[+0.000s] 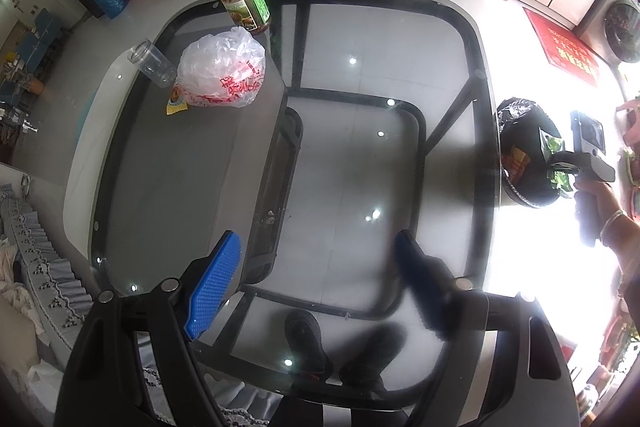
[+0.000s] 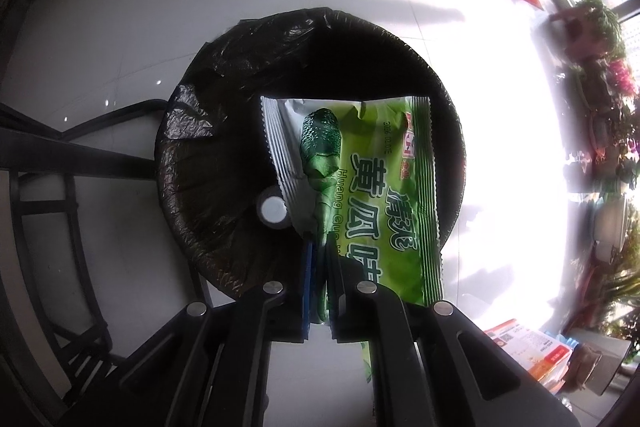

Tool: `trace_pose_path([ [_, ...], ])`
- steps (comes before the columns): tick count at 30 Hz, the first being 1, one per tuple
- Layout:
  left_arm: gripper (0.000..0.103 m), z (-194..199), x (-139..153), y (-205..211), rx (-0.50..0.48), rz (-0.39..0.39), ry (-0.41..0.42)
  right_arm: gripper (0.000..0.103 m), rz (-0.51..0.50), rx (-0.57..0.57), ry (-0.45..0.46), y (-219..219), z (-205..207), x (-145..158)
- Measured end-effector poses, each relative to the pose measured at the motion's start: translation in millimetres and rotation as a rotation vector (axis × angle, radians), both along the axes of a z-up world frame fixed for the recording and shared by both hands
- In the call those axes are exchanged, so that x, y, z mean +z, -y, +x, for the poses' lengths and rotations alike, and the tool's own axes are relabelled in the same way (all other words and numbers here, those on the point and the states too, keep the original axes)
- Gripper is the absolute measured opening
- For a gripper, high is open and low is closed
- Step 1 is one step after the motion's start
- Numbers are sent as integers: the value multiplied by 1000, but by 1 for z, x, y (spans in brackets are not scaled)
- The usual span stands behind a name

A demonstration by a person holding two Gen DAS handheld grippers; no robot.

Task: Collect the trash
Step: 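Carry the held green packet with the right gripper over the trash bin, then lower the green packet into the bin and open the right gripper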

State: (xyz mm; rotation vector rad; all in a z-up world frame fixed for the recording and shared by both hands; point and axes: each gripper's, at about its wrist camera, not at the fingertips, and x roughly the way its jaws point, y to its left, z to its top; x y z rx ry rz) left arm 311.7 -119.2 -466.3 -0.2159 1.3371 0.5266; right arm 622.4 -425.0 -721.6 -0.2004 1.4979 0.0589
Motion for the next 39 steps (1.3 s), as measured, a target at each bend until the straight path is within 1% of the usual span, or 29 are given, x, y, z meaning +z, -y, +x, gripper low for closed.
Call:
trace_pose_path([
  [6,78,-1,-4,-1,9,-8,-6,6,-27,6,-12,4,-6,-7],
  [9,78,0,-5,2,4,-9,-9,11,-44,-1,-15,2,-5,-10],
  [12,78,0,-6,3,2,-13,-10,12,-56,-5,-18,2,-4,-10],
  [14,78,0,-6,3,1,-10,-9,15,-65,-5,-17,3,-4,-10],
  [16,78,0,-5,3,2,-11,-9,24,-74,-6,-17,1,-3,-5],
  [18,78,0,-5,3,1,-10,-9,29,-82,-7,-8,0,-2,-4],
  [21,78,-1,-6,3,0,-9,-9,30,-82,-11,-3,-3,-3,-4],
  [24,78,-2,-6,2,2,-11,-9,36,-84,-1,6,-6,-5,-2],
  [29,78,-4,-5,1,3,-13,-5,36,-57,12,26,-9,-10,3],
  [39,78,-9,-3,-5,10,-18,5,36,-45,68,48,-27,-20,15],
])
